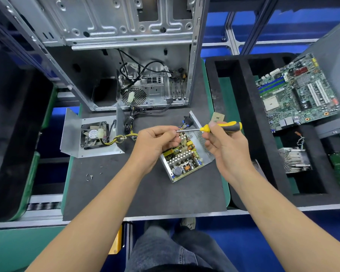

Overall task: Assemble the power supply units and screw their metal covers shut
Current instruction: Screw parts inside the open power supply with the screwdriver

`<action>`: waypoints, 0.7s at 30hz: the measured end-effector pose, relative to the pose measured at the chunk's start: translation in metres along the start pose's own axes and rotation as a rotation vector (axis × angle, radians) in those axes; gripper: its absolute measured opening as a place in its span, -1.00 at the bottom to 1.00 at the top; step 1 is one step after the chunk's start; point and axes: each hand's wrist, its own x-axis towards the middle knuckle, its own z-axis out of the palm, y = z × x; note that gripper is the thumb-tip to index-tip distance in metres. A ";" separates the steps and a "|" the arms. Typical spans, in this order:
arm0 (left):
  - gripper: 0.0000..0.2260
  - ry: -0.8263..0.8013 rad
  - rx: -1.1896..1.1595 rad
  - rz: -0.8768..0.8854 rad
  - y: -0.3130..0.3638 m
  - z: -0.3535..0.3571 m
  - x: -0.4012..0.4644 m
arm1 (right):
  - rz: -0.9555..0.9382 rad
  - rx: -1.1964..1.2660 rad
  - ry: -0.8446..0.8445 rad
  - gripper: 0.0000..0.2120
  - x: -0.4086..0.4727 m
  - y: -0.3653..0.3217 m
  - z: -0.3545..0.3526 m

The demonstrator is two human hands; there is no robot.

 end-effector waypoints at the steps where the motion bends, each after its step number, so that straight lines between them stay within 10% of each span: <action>1: -0.81 -0.001 0.016 0.002 -0.001 -0.002 -0.002 | 0.015 0.003 -0.013 -0.81 -0.001 0.001 0.000; 21: -0.92 0.132 0.108 0.154 -0.018 -0.016 -0.035 | 0.051 -0.006 -0.077 -0.79 -0.019 0.031 -0.002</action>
